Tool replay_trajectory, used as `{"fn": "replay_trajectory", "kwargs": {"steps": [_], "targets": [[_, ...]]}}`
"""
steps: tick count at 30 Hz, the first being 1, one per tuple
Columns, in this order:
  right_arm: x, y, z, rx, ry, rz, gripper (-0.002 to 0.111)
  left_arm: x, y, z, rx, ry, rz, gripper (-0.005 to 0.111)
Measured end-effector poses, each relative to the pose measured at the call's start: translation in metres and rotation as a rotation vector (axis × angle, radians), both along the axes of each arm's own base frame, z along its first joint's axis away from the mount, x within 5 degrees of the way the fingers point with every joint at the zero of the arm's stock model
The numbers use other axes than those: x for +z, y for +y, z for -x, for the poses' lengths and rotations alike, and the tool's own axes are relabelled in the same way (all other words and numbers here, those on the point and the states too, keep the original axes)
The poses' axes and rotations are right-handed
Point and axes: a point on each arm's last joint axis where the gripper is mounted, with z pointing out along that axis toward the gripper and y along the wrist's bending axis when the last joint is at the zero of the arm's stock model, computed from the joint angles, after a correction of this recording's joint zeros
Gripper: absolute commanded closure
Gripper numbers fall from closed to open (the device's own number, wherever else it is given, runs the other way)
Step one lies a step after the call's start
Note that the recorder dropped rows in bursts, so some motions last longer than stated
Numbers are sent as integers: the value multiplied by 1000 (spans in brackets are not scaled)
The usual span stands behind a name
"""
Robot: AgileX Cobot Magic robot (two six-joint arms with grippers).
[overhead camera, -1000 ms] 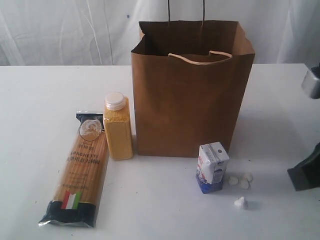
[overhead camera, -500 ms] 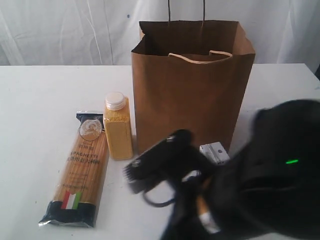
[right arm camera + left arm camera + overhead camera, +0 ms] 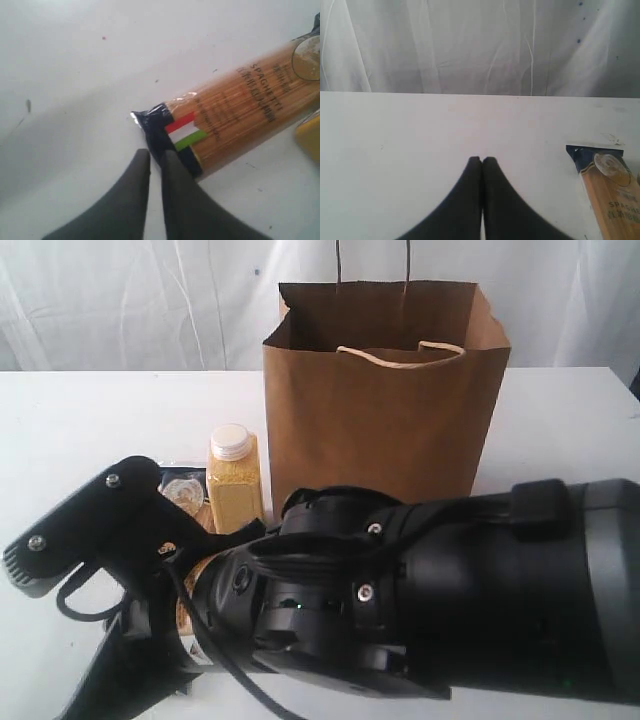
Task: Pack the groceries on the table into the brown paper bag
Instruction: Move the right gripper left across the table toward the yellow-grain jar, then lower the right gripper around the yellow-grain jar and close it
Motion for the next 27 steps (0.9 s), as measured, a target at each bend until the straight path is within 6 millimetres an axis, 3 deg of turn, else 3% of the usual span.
{"fn": "replay_trajectory", "kwargs": {"steps": [3,5,7,11,13,18,23,27], "targets": [[0,-2,-6,-10,-12,3,49,0,0,0,0,0,0,106],[0,-3,-7,-12,-16,4,36,0,0,0,0,0,0,106],[0,-3,-8,-13,-17,5,30,0,0,0,0,0,0,106],[0,-4,-9,-21,-13,2,30,0,0,0,0,0,0,106],[-1,-7,-15,-113,51,-24,30,0,0,0,0,0,0,106],[-24,-14,-56,-417,181,-60,30,0,0,0,0,0,0,106],[-4,1,-76,-445,64,-39,30,0,0,0,0,0,0,106],[-9,-1,-83,-465,-2,44,30,0,0,0,0,0,-2,106]]}}
